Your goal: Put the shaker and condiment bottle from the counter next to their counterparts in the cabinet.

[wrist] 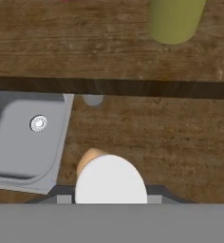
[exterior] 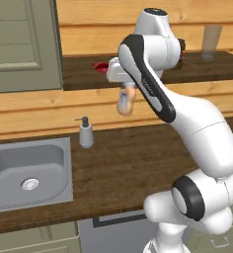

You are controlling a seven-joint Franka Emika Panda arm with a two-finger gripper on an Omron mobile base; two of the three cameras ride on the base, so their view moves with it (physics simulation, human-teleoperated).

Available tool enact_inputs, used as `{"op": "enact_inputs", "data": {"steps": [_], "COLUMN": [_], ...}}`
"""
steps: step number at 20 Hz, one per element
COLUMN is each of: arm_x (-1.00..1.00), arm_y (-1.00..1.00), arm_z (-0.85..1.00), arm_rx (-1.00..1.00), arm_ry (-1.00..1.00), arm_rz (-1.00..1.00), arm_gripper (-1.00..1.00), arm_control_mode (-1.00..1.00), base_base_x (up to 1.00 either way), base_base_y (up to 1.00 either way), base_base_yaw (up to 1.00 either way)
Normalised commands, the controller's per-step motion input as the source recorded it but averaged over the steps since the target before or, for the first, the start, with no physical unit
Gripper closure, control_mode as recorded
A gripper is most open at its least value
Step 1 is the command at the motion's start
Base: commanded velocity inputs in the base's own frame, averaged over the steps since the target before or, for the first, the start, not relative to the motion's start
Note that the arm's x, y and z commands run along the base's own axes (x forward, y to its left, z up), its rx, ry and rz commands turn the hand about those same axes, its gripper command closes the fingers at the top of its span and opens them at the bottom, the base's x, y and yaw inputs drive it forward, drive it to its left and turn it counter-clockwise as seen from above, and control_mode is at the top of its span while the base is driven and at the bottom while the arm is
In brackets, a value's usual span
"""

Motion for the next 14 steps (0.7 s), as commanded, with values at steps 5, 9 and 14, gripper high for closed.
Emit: {"op": "enact_inputs", "data": {"steps": [5,9,14], "arm_x": [0.00,-0.03,0.15], "arm_y": [0.24,0.32,0.17], "arm_z": [1.00,0.35,0.22], "arm_rx": [0.07,0.01,0.00], "arm_ry": [-0.14,-0.12,-0.09], "arm_rz": [0.00,0.02,0.00], "arm_gripper": [1.00,1.00,1.00], "arm_control_mode": [-1.00,-1.00,-1.00], "base_base_x": [0.00,0.00,0.00], "base_base_y": [0.00,0.00,0.00], "base_base_yaw": [0.00,0.00,0.00]}}
